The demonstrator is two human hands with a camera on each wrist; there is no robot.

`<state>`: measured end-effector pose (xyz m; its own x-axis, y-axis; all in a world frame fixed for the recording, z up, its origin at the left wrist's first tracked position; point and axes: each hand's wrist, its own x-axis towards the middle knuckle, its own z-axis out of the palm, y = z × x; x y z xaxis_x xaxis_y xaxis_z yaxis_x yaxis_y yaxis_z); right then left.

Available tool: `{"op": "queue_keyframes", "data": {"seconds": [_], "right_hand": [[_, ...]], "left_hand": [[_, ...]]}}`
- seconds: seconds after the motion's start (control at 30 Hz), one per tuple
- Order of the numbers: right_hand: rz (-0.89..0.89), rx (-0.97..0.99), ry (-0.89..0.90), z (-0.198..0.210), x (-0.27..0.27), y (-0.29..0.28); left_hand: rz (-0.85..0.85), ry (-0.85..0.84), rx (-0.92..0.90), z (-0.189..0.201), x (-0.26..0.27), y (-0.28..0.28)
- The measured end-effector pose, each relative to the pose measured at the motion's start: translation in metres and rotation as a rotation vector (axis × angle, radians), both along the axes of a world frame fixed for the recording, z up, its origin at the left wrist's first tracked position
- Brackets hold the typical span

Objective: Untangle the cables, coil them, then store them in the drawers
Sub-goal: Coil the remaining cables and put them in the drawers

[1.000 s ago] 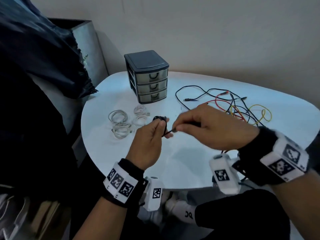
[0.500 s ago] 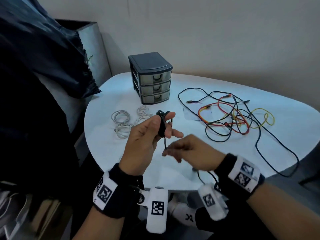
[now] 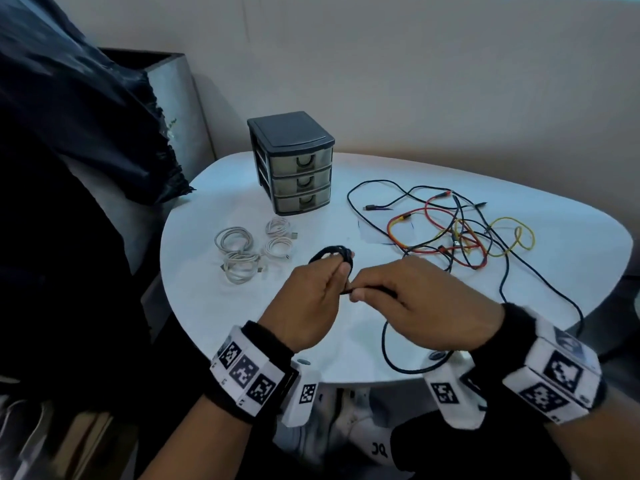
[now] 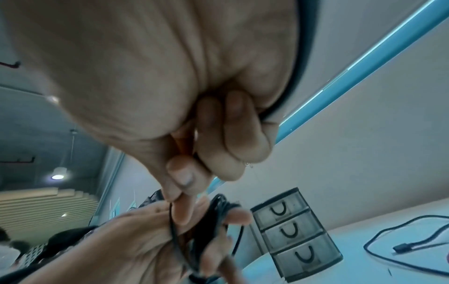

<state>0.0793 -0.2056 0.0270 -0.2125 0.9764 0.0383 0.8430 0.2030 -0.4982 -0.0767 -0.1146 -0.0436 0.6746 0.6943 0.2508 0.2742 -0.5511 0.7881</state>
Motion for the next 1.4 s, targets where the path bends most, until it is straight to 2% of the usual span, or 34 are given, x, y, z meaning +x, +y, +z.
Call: {"op": "queue_keyframes", "data": {"seconds": [0.1, 0.27, 0.47, 0.6, 0.7, 0.77, 0.87, 1.03, 1.1, 1.17, 1.23, 1.3, 1.4], "right_hand": [[-0.057, 0.085, 0.035, 0.012, 0.018, 0.005], [-0.172, 0.181, 0.253, 0.015, 0.043, 0.017], [-0.309, 0.178, 0.49, -0.016, 0.049, 0.03], [-0.313, 0.028, 0.509, -0.059, 0.033, 0.027], [-0.219, -0.087, 0.433, -0.094, 0.009, 0.014], [-0.104, -0.129, 0.375, -0.098, -0.013, 0.0], [0.088, -0.141, 0.28, -0.078, -0.037, -0.018], [0.18, -0.138, 0.05, -0.045, -0.036, -0.027], [0.17, -0.131, -0.109, -0.047, -0.03, -0.028], [0.097, -0.122, -0.246, -0.062, -0.016, -0.023], [-0.026, -0.111, -0.289, -0.078, 0.004, -0.016], [-0.089, -0.097, -0.328, -0.09, 0.02, -0.01], [-0.094, -0.129, -0.4, -0.103, 0.025, -0.009]], "left_hand": [[-0.043, -0.036, -0.078, 0.007, -0.005, -0.007], [-0.102, -0.127, -0.177, 0.019, -0.006, -0.02], [-0.166, -0.62, -0.67, 0.035, -0.009, -0.021], [-0.072, -0.958, -0.828, 0.045, -0.016, -0.009], [0.05, -1.059, -0.807, 0.04, -0.018, 0.003], [0.14, -1.039, -0.739, 0.032, -0.019, 0.009], [0.278, -0.889, -0.604, 0.017, -0.021, 0.019], [0.292, -0.661, -0.53, 0.009, -0.012, 0.016], [0.286, -0.73, -0.607, 0.015, -0.007, 0.015], [0.255, -0.928, -0.814, 0.027, -0.009, 0.021], [0.215, -1.064, -0.96, 0.036, -0.013, 0.023], [0.158, -1.121, -1.042, 0.042, -0.013, 0.019], [0.087, -1.126, -1.161, 0.042, -0.009, 0.007]]}}
